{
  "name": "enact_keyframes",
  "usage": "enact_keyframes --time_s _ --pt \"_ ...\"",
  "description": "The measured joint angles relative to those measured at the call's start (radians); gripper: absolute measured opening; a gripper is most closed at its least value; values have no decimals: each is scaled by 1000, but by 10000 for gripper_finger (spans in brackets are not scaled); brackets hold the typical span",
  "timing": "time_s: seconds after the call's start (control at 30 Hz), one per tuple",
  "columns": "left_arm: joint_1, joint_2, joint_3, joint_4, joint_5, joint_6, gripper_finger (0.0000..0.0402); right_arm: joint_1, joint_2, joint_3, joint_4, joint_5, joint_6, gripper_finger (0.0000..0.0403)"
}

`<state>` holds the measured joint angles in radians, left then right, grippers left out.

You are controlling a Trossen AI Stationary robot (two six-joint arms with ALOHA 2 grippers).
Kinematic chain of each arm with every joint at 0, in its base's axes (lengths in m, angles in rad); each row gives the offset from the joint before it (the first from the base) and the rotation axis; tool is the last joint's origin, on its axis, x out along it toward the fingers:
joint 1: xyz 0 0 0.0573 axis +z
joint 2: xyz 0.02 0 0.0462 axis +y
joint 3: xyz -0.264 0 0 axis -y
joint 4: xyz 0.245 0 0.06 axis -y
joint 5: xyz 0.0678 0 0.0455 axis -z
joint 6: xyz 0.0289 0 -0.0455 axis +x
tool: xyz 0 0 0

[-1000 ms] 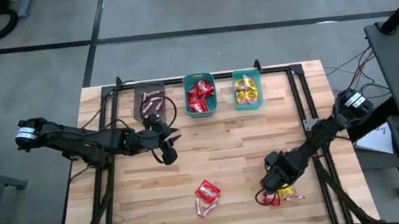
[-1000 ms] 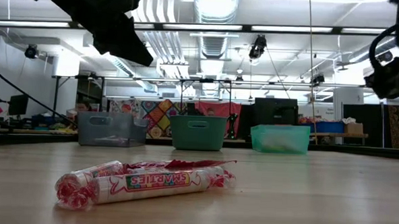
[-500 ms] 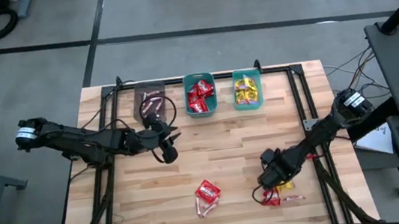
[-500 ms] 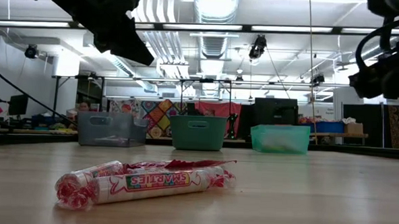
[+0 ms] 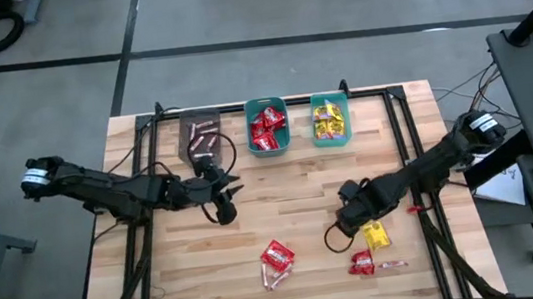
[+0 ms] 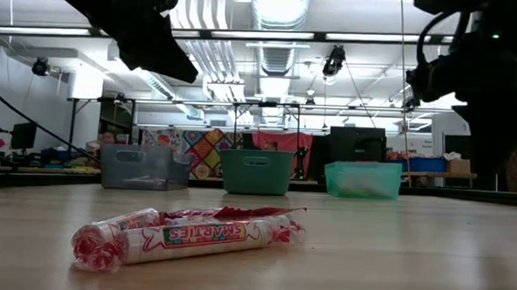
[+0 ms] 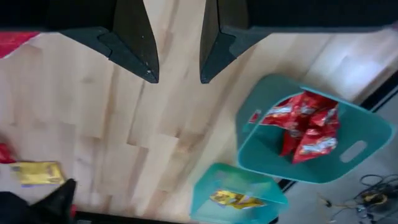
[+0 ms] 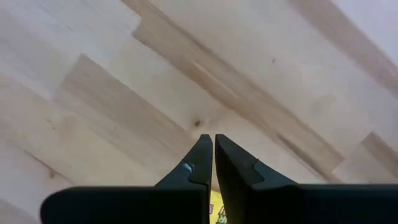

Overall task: Sort candy
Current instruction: Put the yellow candy on the light green bin

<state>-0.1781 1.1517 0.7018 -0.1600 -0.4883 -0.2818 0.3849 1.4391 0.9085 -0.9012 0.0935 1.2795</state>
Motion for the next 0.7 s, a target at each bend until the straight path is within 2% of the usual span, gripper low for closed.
enact_keyframes --time_s 0.27,0.43,0.57,0.7 --pt "-82 65 -50 142 2 15 90 -39 -34 0 1 -24 -77 12" --pt "-96 98 -64 179 4 11 80 -35 -37 0 0 -131 -47 12" --pt "-96 90 -61 175 4 30 73 -11 -37 0 -2 -181 -3 18" --pt "-97 35 -66 152 27 81 66 22 -37 0 -2 -234 37 47"
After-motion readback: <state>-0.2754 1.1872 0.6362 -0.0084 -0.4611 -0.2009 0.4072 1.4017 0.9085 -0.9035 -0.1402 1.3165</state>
